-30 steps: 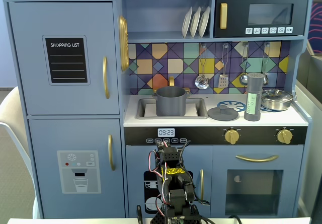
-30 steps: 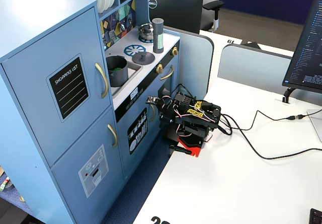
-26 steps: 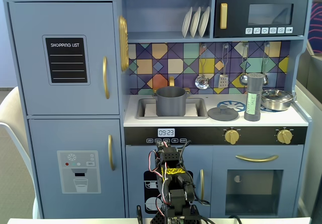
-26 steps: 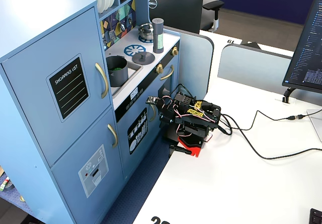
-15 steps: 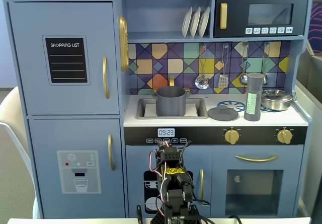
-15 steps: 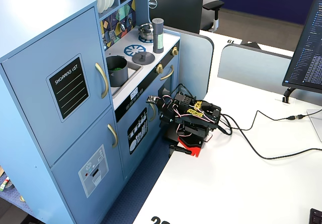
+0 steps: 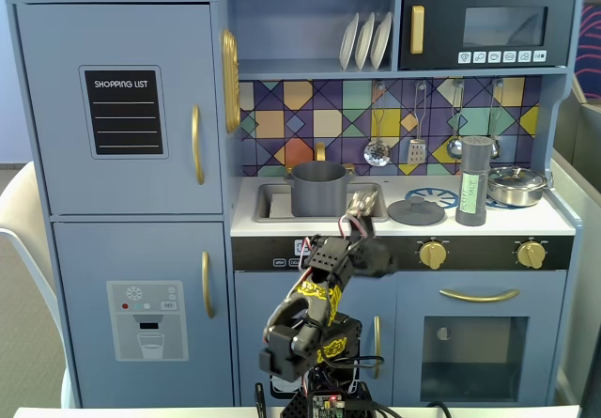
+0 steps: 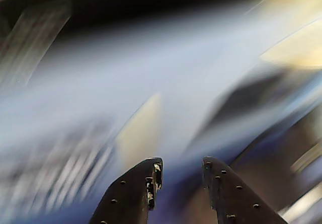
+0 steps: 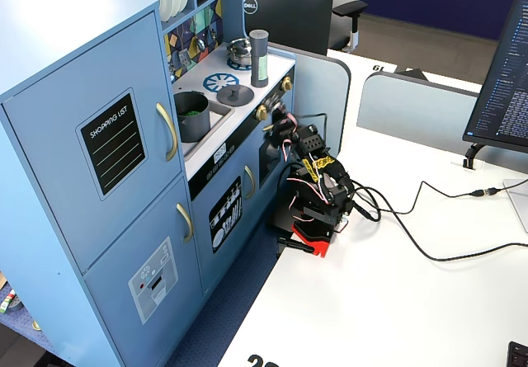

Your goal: Put salt in the gray recipient

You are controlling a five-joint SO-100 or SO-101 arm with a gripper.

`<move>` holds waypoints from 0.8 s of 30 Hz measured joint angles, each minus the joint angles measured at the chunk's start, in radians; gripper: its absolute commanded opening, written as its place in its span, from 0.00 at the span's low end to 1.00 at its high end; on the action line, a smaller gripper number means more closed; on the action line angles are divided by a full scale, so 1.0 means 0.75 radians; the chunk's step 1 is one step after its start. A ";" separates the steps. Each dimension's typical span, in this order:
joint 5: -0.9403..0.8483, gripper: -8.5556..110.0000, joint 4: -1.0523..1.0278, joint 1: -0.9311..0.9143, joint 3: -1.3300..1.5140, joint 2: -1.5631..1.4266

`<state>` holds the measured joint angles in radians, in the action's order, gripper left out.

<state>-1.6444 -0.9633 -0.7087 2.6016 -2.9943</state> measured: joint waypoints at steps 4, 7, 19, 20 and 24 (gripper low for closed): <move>-0.031 0.08 0.190 -0.135 -0.090 0.051; -0.029 0.15 0.393 -0.178 -0.112 0.102; 0.016 0.35 1.149 -0.223 -0.178 0.546; 0.029 0.38 1.184 -0.223 -0.192 0.579; 0.074 0.44 1.307 -0.223 -0.262 0.716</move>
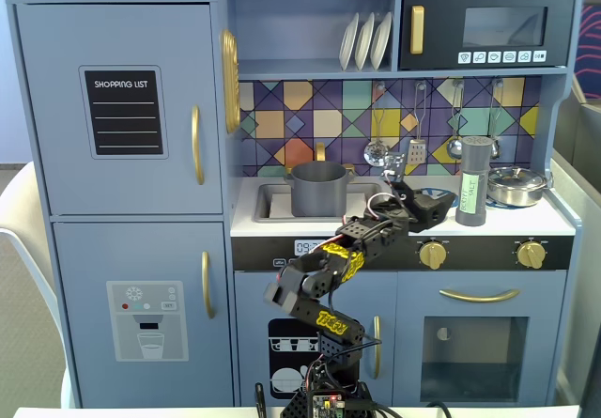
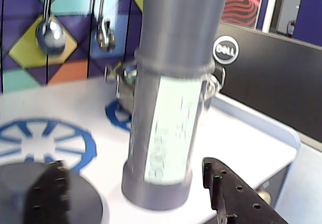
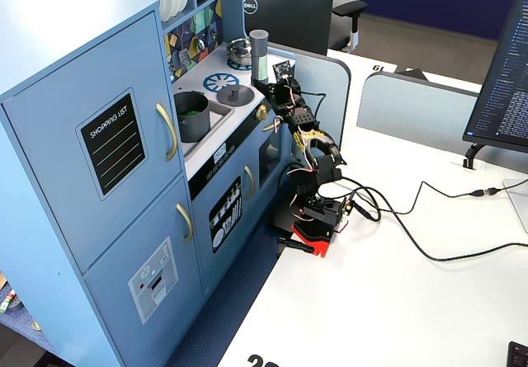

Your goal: Put salt in the gray recipient

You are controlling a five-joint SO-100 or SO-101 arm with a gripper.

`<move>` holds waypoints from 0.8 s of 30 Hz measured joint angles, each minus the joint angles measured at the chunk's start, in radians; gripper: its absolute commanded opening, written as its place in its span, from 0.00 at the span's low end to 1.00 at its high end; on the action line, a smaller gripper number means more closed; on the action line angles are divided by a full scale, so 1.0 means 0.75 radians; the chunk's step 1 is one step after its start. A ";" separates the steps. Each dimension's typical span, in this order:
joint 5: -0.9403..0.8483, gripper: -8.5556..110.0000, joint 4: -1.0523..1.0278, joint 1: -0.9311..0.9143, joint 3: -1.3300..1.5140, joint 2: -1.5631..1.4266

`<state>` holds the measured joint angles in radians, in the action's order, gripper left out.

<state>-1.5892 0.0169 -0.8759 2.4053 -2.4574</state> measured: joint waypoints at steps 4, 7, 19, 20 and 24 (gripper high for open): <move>0.055 0.45 0.147 0.000 -0.041 0.127; 0.096 0.46 0.227 0.000 -0.090 0.237; 0.164 0.50 0.288 -0.018 -0.387 0.626; 0.164 0.50 0.288 -0.020 -0.409 0.652; 0.164 0.50 0.288 -0.022 -0.513 0.763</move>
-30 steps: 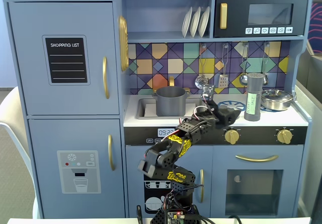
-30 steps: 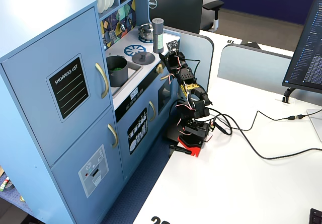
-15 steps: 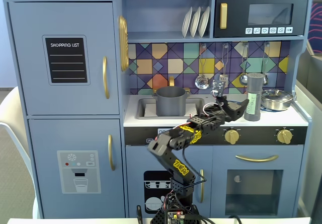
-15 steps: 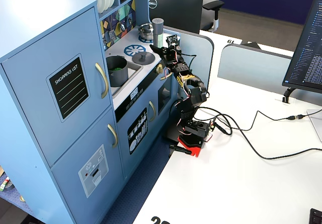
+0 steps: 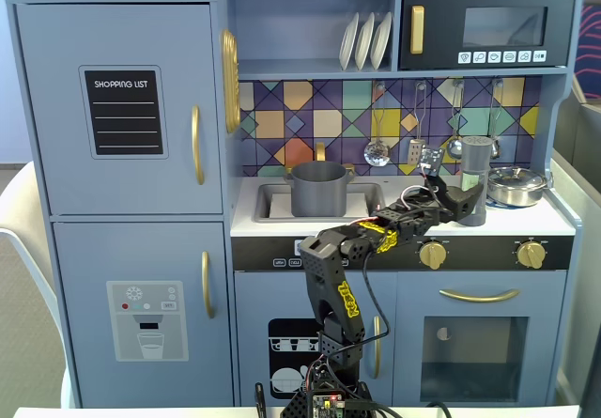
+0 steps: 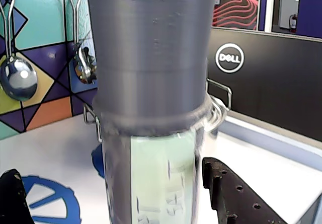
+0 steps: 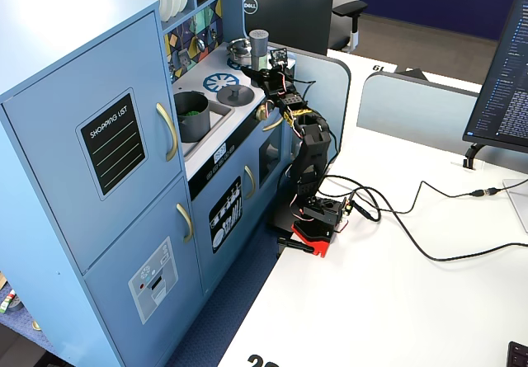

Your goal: Put salt in the gray recipient

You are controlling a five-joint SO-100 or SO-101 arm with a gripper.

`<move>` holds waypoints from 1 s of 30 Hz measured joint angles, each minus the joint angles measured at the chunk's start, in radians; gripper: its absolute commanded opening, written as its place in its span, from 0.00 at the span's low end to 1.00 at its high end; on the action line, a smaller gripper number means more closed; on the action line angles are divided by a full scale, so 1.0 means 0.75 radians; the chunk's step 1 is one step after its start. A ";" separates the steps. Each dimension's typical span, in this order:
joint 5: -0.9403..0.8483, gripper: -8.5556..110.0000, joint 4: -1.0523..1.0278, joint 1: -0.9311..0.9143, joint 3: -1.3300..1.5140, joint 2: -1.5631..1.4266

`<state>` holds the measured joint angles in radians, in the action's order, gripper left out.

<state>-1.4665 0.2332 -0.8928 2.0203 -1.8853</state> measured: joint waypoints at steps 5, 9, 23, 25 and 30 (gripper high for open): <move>0.000 0.49 -0.002 0.000 -0.166 0.151; 0.000 0.47 -0.006 0.000 -0.337 0.295; -0.043 0.07 -0.016 0.012 -0.800 0.659; -0.010 0.07 -0.041 0.020 -0.816 0.657; 0.155 0.07 -0.186 0.055 -0.822 0.546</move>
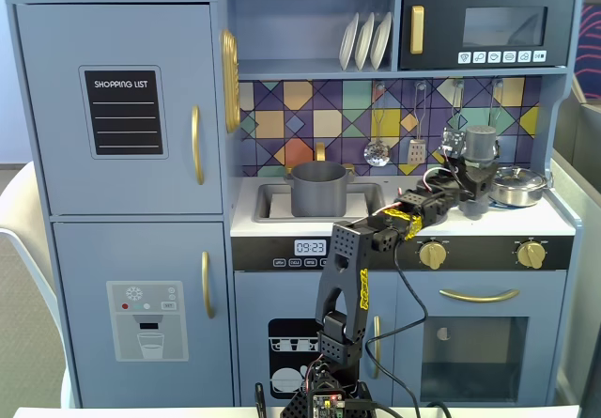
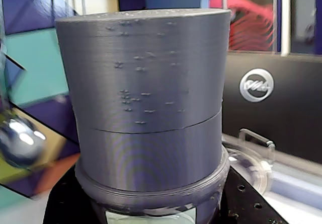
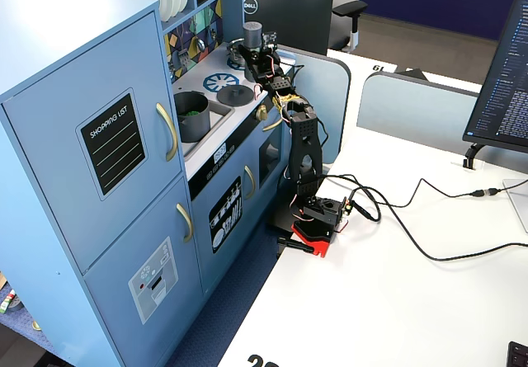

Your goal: Put salt in the gray recipient

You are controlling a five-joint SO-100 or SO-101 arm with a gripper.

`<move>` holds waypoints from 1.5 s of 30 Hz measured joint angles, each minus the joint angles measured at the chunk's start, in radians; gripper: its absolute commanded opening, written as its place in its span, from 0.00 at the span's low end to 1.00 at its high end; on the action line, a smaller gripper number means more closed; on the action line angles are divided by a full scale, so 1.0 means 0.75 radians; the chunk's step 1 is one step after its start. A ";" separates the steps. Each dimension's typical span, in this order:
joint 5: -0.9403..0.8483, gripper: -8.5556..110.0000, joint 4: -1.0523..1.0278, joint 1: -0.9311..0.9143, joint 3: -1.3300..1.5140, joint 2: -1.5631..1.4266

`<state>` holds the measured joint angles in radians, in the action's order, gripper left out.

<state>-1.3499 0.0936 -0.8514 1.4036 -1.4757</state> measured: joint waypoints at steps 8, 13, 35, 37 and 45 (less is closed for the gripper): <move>0.511 0.07 -0.477 0.164 0.000 -0.454; 0.896 0.07 -0.708 0.425 0.000 -0.622; 2.890 0.08 -1.055 1.168 -0.074 -0.603; 3.029 0.07 -1.053 1.184 -0.112 -0.562; 3.213 0.07 -0.908 1.227 -0.217 -0.481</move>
<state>1.0600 -0.5875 0.0690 1.2410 -1.8362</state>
